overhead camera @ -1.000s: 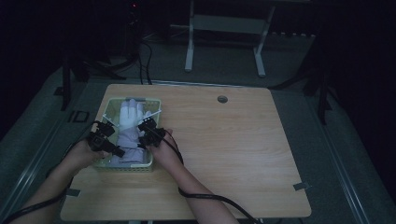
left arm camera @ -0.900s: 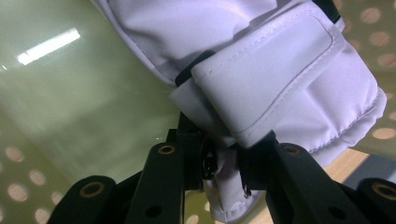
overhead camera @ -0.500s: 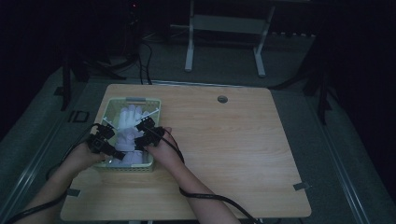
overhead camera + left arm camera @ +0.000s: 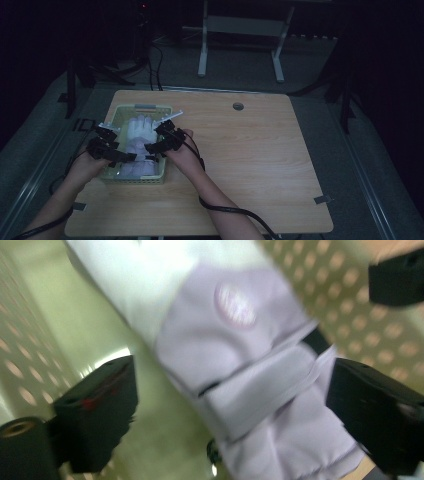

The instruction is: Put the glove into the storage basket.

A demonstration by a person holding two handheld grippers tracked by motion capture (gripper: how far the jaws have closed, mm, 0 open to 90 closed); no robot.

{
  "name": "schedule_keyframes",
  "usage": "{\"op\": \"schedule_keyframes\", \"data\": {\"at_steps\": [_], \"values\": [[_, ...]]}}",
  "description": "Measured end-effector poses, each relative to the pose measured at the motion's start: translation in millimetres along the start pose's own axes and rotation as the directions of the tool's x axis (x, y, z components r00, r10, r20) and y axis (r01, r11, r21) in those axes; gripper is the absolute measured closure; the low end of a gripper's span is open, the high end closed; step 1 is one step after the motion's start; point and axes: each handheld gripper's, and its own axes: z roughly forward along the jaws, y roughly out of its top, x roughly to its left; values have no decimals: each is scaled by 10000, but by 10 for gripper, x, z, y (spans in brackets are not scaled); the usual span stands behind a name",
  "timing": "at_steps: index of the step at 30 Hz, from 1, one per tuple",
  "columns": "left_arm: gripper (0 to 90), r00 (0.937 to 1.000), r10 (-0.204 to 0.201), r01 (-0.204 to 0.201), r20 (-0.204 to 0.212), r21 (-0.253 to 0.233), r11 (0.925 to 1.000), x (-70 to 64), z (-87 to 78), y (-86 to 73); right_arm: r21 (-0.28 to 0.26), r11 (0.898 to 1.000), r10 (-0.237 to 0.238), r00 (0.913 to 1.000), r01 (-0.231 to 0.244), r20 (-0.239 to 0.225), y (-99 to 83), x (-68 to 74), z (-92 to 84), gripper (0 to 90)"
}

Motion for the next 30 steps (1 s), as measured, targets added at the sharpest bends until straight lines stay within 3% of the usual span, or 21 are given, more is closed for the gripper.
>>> {"op": "schedule_keyframes", "data": {"at_steps": [5, 8, 11, 14, 17, 21, 27, 30], "values": [[21, 9996, 289, -284, 29, -1119, 9933, -181, -95, 32, -347, 9993, -166, 9999, 165, -27, 0, -58, -132, 171], [21, 9984, 34, 64, 566, -1727, 9849, -267, -110, 35, -417, 9988, -239, 9997, 238, -14, -1, -89, -203, 169], [21, 9965, -116, 298, 825, -2234, 9743, -361, -112, 30, -521, 9980, -343, 9994, 346, 75, -19, -116, -265, 167], [22, 9945, 88, 168, 1042, -2424, 9700, -467, -89, 43, -636, 9971, -400, 9990, 411, 185, -53, -157, -331, 164], [22, 9959, 463, -271, 775, -2325, 9722, -578, -63, 87, -617, 9974, -366, 9989, 383, 288, -92, -225, -397, 162], [22, 9944, 675, -454, 809, -2491, 9674, -711, -42, 148, -681, 9972, -280, 9985, 312, 464, -150, -336, -485, 168], [22, 9895, 938, -657, 1102, -2352, 9697, -928, 24, 244, -563, 9971, -465, 9967, 503, 665, -249, -490, -605, 169], [22, 9869, 1138, -829, 1147, -2446, 9661, -1045, 54, 297, -478, 9980, -381, 9967, 416, 712, -322, -582, -674, 168]]}}
